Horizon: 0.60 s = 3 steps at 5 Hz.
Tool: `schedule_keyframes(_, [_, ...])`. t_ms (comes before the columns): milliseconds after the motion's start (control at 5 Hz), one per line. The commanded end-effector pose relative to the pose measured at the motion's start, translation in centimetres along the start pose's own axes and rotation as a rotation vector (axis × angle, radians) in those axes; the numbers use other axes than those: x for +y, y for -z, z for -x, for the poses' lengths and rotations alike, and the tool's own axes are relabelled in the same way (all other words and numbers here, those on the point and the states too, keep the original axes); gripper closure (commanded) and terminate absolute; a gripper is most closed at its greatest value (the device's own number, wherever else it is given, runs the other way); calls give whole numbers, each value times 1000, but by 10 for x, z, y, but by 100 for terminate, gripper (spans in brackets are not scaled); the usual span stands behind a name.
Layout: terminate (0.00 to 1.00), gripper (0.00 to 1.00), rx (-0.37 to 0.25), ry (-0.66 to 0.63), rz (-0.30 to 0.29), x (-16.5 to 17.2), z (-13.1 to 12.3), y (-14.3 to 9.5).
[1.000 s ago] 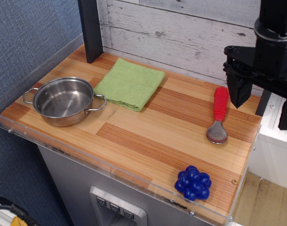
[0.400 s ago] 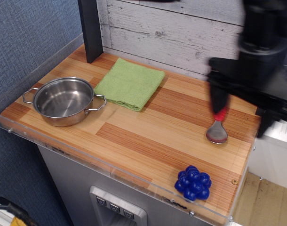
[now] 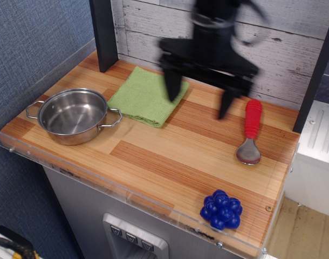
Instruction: PICK UP THE VESSEL AND PUT ANOTHER SIDE OF THE TABLE
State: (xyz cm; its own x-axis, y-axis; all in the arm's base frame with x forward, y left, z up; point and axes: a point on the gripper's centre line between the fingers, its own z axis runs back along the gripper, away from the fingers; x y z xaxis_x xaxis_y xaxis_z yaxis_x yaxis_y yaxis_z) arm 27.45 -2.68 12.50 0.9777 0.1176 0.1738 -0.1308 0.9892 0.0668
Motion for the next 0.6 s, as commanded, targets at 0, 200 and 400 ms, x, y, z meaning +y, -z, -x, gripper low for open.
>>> schedule_keyframes(0, [0,0,75,-151,-16,64,-2,6])
schedule_keyframes(200, [0,0,96,-137,-46,90,14,17])
schedule_keyframes(400, [0,0,80,-24,-64,113,22,29])
